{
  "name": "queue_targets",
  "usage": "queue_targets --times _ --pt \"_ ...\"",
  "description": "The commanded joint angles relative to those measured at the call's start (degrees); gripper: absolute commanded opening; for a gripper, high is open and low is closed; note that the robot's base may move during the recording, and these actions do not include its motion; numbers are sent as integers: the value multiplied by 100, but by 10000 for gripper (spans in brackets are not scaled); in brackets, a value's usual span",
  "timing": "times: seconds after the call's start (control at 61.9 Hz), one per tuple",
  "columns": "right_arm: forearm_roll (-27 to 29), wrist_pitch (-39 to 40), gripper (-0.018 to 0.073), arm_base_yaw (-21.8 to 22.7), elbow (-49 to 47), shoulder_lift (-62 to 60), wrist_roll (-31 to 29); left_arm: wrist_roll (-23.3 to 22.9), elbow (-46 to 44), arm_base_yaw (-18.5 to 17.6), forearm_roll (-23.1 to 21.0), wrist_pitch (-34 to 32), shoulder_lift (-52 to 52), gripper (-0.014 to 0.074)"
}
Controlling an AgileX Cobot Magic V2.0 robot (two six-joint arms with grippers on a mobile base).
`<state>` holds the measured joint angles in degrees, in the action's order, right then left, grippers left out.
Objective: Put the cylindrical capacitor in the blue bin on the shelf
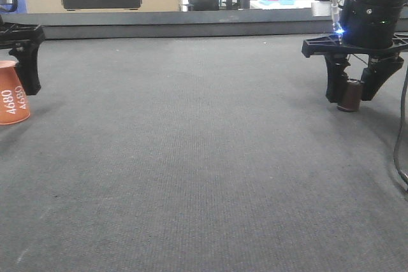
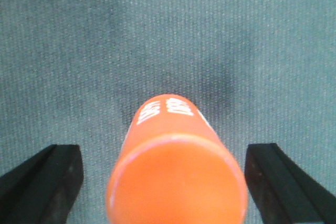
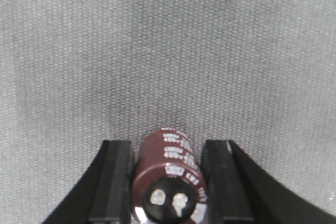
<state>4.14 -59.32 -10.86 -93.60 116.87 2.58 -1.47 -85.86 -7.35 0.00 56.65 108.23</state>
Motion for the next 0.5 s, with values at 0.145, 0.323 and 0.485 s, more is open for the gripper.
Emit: queue_targets --times 0.145,0.323,0.485 --pt "-39 45 -165 0 -51 -26 0 -49 -9 5 0 -278 -12 519" --pt "-39 24 -165 0 -51 -26 0 -49 -9 5 0 -243 -12 518" --pt "-39 24 -165 0 -51 -26 0 -49 -9 5 0 -243 -12 503"
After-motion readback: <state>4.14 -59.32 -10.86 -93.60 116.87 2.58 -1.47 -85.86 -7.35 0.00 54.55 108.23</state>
